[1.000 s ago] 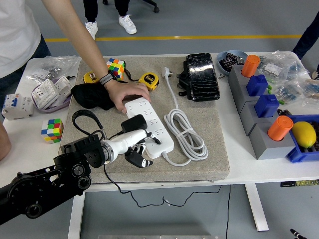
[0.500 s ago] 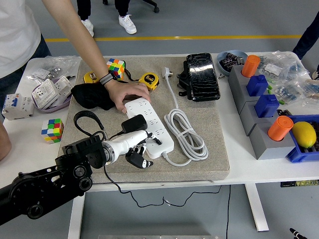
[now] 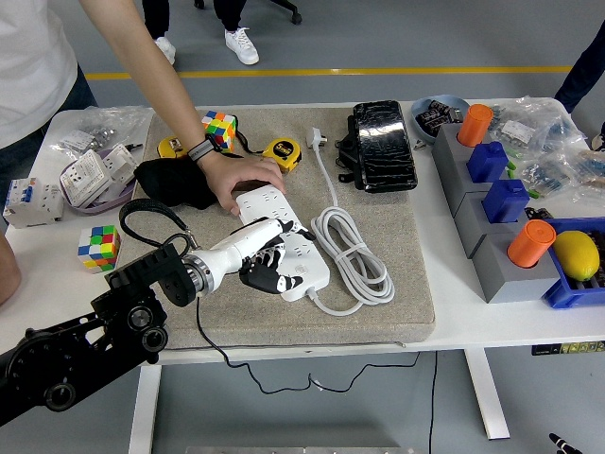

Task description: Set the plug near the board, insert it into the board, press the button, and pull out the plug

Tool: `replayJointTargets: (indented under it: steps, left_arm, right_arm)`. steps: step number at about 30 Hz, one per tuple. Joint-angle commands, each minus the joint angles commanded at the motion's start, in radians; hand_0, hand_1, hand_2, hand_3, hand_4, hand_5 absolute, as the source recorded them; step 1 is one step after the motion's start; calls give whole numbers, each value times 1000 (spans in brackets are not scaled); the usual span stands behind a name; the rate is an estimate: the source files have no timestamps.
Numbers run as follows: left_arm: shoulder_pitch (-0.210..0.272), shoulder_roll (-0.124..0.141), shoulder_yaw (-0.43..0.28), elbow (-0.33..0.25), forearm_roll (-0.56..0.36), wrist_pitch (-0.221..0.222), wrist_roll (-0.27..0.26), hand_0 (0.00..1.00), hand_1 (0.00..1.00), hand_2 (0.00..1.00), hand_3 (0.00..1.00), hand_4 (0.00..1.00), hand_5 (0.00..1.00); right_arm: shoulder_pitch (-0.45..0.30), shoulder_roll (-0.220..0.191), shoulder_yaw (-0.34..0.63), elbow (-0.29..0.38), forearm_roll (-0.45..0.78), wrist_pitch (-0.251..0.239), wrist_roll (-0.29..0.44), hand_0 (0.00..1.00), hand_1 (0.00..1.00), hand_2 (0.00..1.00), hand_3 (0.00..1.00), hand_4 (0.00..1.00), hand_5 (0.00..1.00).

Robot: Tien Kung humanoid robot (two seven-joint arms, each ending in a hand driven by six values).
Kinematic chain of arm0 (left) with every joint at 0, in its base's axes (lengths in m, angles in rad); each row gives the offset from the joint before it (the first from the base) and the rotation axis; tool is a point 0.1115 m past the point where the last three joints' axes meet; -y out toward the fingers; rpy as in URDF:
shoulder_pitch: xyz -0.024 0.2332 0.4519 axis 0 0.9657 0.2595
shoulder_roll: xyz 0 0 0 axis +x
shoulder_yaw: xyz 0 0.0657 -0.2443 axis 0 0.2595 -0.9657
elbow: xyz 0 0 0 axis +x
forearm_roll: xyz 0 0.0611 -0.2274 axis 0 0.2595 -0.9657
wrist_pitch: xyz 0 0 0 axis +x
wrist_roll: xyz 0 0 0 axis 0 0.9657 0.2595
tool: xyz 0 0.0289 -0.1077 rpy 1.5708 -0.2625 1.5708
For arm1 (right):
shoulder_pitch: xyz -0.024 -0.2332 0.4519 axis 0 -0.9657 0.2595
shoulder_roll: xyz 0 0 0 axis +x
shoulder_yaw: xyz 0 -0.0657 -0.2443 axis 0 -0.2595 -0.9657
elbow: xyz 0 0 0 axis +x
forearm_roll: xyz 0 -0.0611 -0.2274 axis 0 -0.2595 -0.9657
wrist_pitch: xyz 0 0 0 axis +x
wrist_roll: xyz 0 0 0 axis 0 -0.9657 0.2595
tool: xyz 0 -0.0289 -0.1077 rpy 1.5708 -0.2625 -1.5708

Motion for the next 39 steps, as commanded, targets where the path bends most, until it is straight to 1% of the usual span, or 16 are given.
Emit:
replayJointTargets:
  steps: [4,5,7,10,11,16,17,22,23,26,28,29,34,35,39]
  left_arm:
    - [15,-2,-10,26,3,101,-110,135,111,223,645,793,84]
    - [17,-2,-12,31,6,121,-128,264,311,469,586,890,193]
    - [19,-4,-12,43,18,151,-151,264,311,469,586,890,193]
    - [21,-5,-11,59,48,186,-164,264,311,469,586,890,193]
    - [21,-6,-10,64,59,195,-165,464,564,564,588,936,225]
    - [21,-9,-4,88,103,217,-161,464,564,564,588,936,225]
    - [20,-9,-3,92,112,218,-156,739,752,745,744,998,377]
    - [13,-15,6,123,208,231,-107,739,752,745,744,998,377]
    - [12,-17,7,128,227,234,-97,752,764,763,762,998,427]
    - [7,-25,8,155,281,235,-58,752,764,763,762,998,427]
    - [2,-28,11,171,296,233,-42,752,764,763,762,998,427]
    - [1,-28,12,176,295,232,-40,740,734,748,771,998,486]
    - [-6,-30,22,200,309,224,-7,740,734,748,771,998,486]
    - [-7,-31,24,205,310,223,-3,631,655,670,734,998,493]
    - [-10,-33,33,222,314,222,9,631,655,670,734,998,493]
  right_arm:
    - [-2,0,-2,0,1,0,0,573,640,603,538,922,468]
    - [-1,0,-2,-1,0,0,0,573,639,601,538,922,469]
    - [-1,0,-1,-1,0,0,0,573,639,601,538,922,469]
    - [-1,0,1,0,0,0,0,573,639,601,538,922,469]
    - [0,0,1,0,0,0,0,573,640,601,538,922,468]
    - [-1,0,1,0,0,0,0,573,640,601,538,922,468]
    - [-1,1,1,0,0,0,0,572,639,601,538,922,468]
    - [-1,1,0,0,0,0,0,572,639,601,538,922,468]
    - [-1,1,0,0,0,0,0,573,640,602,538,923,468]
    - [0,0,-1,0,0,0,0,573,640,602,538,923,468]
    - [0,1,0,0,0,0,0,573,640,602,538,923,468]
    - [0,1,1,1,0,0,0,572,639,601,538,922,467]
    - [0,0,1,0,1,0,0,572,639,601,538,922,467]
    - [0,-1,0,0,1,0,0,572,640,601,538,923,468]
    - [0,-1,1,1,0,0,0,572,640,601,538,923,468]
